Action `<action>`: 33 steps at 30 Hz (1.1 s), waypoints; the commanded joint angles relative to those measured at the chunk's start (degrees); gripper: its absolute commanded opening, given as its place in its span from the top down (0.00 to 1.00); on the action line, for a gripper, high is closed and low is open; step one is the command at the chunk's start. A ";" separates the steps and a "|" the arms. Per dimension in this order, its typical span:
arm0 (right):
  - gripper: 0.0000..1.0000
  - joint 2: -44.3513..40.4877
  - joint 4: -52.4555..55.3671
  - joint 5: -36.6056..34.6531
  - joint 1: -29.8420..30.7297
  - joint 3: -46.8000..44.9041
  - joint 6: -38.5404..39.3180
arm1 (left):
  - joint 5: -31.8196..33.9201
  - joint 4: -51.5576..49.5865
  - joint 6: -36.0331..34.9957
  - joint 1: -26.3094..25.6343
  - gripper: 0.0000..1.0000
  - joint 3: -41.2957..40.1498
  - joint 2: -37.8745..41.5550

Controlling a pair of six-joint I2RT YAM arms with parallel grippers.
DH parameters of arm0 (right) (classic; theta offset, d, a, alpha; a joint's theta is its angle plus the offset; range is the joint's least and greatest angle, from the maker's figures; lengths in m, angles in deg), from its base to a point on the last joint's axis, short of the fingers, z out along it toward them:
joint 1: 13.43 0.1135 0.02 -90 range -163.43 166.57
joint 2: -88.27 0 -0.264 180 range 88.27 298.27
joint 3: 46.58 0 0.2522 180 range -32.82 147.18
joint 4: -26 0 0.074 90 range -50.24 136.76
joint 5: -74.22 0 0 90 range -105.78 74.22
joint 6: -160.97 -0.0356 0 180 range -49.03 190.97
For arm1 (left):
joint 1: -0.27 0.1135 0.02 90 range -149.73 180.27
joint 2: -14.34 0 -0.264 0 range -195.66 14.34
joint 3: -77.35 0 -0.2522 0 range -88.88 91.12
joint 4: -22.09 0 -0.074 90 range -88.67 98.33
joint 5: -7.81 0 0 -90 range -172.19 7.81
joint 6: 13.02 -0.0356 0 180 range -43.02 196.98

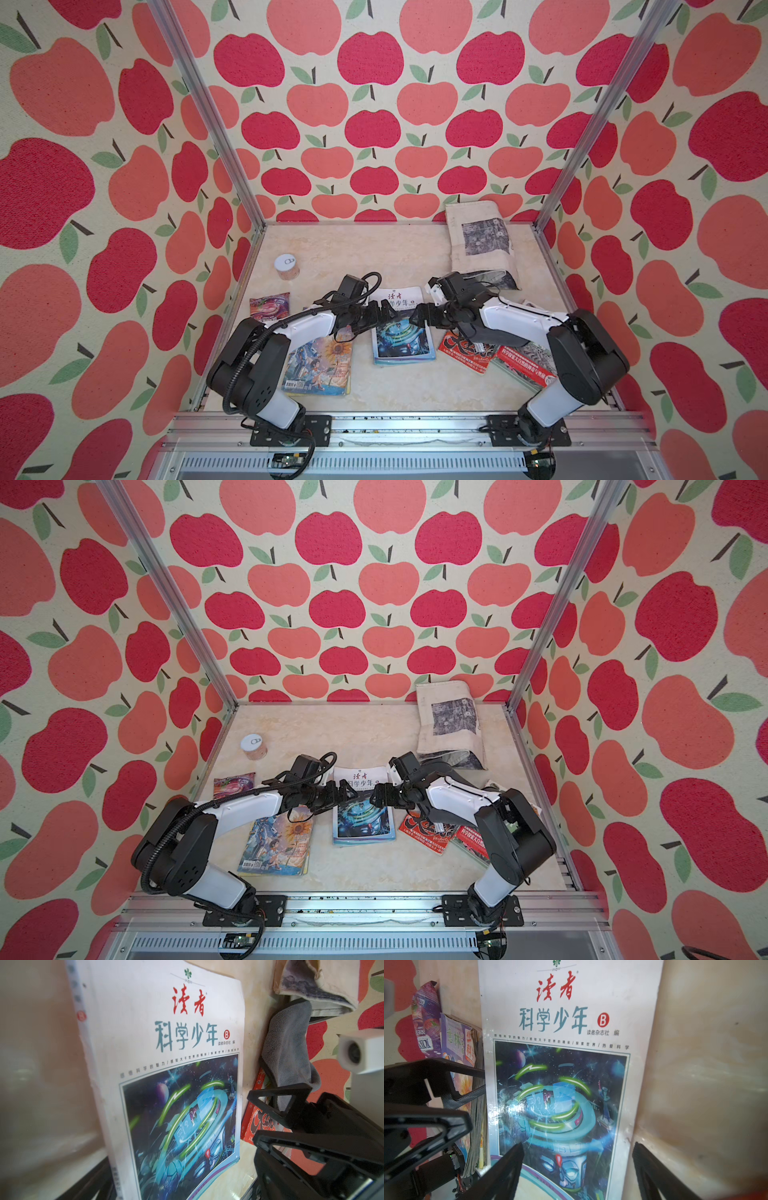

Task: Wipe the cover of the book
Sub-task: Move the book to the center of the board, then pick up the cleaning item from the book.

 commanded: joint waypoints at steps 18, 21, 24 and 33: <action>0.01 -17.89 21.16 -29.28 -18.42 -5.57 13.03 | 10.76 -13.62 11.74 -8.80 0.01 7.02 16.78; 0.01 -14.53 19.18 -26.74 -18.92 -6.93 12.28 | 16.90 -14.49 18.01 -13.57 0.01 10.76 18.72; 0.01 -10.36 16.33 -24.48 -19.35 -7.90 10.86 | 23.60 -19.86 24.26 -18.14 0.01 16.60 17.97; 0.43 -0.26 12.02 -16.50 -19.45 -6.36 6.55 | 28.03 -30.89 33.81 -20.43 0.01 32.30 14.68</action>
